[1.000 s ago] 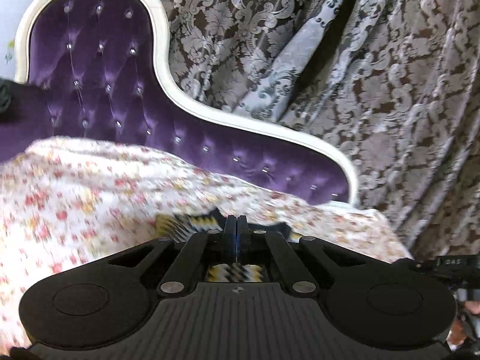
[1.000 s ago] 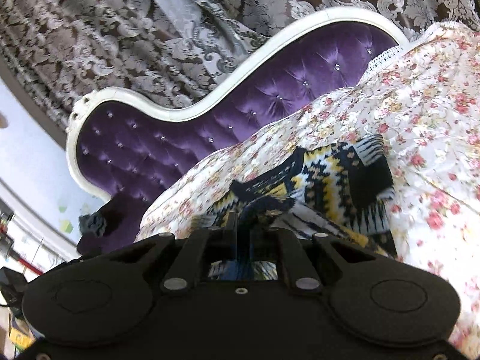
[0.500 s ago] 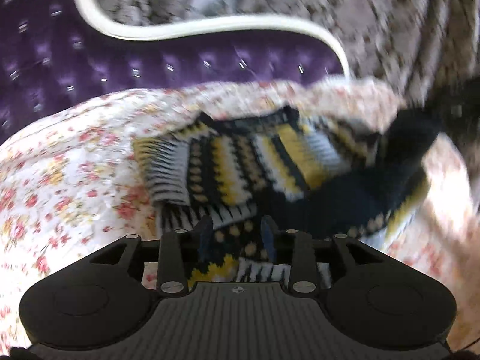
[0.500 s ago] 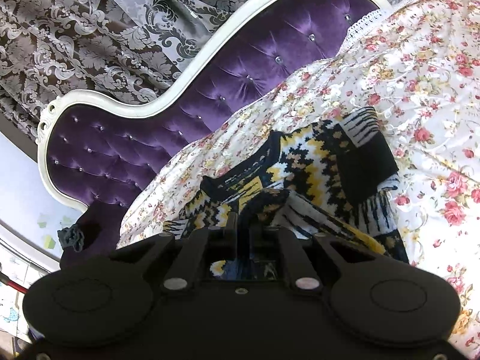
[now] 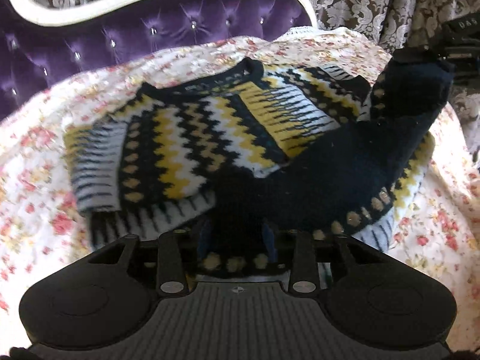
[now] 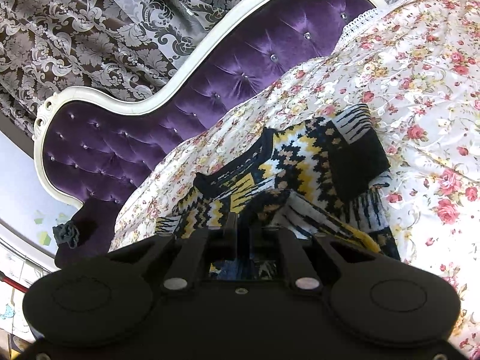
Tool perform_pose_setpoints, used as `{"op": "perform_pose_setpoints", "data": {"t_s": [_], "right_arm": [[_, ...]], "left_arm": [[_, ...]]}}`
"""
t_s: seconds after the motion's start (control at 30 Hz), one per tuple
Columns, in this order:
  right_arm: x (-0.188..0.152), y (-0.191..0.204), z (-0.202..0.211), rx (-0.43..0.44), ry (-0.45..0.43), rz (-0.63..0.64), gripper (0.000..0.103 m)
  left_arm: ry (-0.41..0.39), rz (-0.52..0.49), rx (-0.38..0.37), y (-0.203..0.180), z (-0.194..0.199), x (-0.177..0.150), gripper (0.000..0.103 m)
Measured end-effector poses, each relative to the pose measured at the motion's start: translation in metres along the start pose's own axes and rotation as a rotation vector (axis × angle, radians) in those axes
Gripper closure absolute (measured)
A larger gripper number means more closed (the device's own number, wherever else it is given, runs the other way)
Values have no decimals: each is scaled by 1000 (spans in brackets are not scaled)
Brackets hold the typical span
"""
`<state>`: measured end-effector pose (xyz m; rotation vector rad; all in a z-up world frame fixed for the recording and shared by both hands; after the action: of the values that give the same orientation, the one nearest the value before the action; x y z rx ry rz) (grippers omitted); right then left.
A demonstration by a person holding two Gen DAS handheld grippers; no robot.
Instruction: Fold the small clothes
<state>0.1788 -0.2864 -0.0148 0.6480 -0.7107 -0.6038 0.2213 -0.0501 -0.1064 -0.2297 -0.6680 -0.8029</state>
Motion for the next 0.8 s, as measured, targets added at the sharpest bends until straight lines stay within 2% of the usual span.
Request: {"op": "perform_pose_setpoints", "data": {"t_s": [0.03, 0.13, 0.27, 0.43, 0.57, 0.8], "right_arm": [[0, -1, 1, 0, 0, -2, 89], [-1, 0, 2, 0, -1, 0, 89], [-1, 0, 11, -6, -10, 28, 89], [12, 13, 16, 7, -40, 63, 89], [31, 22, 4, 6, -60, 76, 89], [61, 26, -49, -34, -68, 100, 89]], "left_arm": [[-3, 22, -6, 0, -1, -1, 98], [-70, 70, 51, 4, 12, -1, 98], [-227, 82, 195, 14, 59, 11, 98], [-369, 115, 266, 43, 108, 50, 98], [-391, 139, 314, 71, 102, 80, 98], [-320, 234, 334, 112, 50, 98, 98]]}}
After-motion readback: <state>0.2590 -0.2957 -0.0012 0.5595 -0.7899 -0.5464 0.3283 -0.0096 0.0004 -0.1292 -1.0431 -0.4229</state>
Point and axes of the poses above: each gripper's, at about its wrist camera, not at the fingertips, and z roughly against the way its jaws point, y to its left, x to its top, the point moved 8 cm from there along -z, roughly the way its jaws point, and after that the axes turned 9 degrees about -z, right-handed, at the moved point
